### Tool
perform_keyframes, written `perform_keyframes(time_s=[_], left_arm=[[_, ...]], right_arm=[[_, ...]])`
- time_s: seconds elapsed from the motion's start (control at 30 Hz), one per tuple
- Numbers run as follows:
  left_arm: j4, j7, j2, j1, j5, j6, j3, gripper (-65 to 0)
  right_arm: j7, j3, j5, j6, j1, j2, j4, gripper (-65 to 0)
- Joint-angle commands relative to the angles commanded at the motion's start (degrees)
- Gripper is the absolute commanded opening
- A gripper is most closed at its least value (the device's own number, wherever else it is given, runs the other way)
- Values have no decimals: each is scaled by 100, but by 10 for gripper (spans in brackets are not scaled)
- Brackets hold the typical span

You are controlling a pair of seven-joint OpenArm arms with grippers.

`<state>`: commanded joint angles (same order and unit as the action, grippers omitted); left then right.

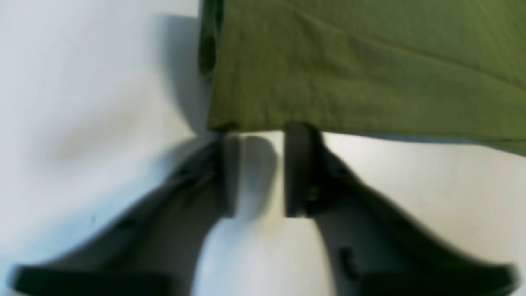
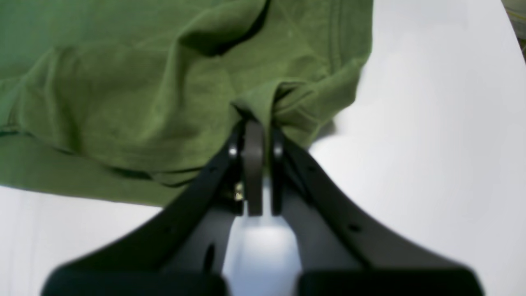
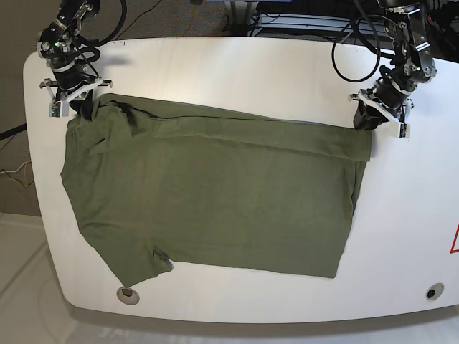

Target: Fold the T-shirt properly

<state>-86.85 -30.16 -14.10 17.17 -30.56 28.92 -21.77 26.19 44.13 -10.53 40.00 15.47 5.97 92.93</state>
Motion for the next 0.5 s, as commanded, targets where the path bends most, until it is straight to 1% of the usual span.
perform_keyframes(time_s=[0.07,0.1,0.17,0.23,0.37,0.43,0.5], left_arm=[[-46,-2,1,62,-5,17,-40,-644],[-72,6,7,105,-3,36,-73,-650],[-80,4,6,120,2,43,-91,-650],[-70,-9,3,124,0,63,-116,-631],[-55,-62,1,117,13,117,-169,-557],[6,-145,12,50,51,131,-146,-445],[20,-132,13,59,46,136,-164,-440]], right_arm=[[15,7,0,0,14,-7,-9,-650],[29,15,-4,0,23,-13,-20,-650],[29,18,-4,0,27,-17,-32,-650],[27,24,-9,0,32,-19,-31,-650],[33,31,-5,0,43,-19,-38,-650],[47,35,23,0,13,-25,-45,-650],[49,38,27,0,14,-29,-45,-650]])
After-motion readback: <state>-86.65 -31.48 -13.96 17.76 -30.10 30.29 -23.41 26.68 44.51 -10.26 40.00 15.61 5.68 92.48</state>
